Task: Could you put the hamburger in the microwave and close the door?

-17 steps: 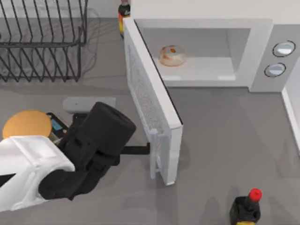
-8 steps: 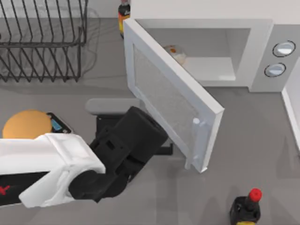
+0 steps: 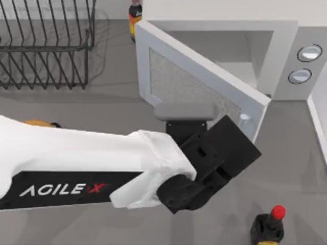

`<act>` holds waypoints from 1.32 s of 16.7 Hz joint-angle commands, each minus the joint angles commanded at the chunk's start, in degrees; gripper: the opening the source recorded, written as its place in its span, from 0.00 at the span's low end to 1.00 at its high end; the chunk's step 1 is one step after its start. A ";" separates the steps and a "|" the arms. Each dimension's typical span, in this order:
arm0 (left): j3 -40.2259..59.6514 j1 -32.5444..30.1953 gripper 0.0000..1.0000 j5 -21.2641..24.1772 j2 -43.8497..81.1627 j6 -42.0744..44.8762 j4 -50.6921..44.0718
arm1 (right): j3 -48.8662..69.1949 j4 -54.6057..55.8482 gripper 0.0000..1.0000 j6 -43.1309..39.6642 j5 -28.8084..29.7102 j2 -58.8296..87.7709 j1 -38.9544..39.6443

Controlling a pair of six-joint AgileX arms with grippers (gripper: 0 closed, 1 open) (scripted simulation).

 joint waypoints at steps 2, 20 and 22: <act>2.71 -1.48 0.00 -0.75 2.53 -1.55 -1.48 | 0.00 0.00 1.00 0.00 0.00 0.00 0.00; 31.51 -7.93 0.00 -3.45 21.61 -9.07 -15.77 | 0.00 0.00 1.00 0.00 0.00 0.00 0.00; 31.51 -7.93 0.00 -3.45 21.61 -9.07 -15.77 | 0.00 0.00 1.00 0.00 0.00 0.00 0.00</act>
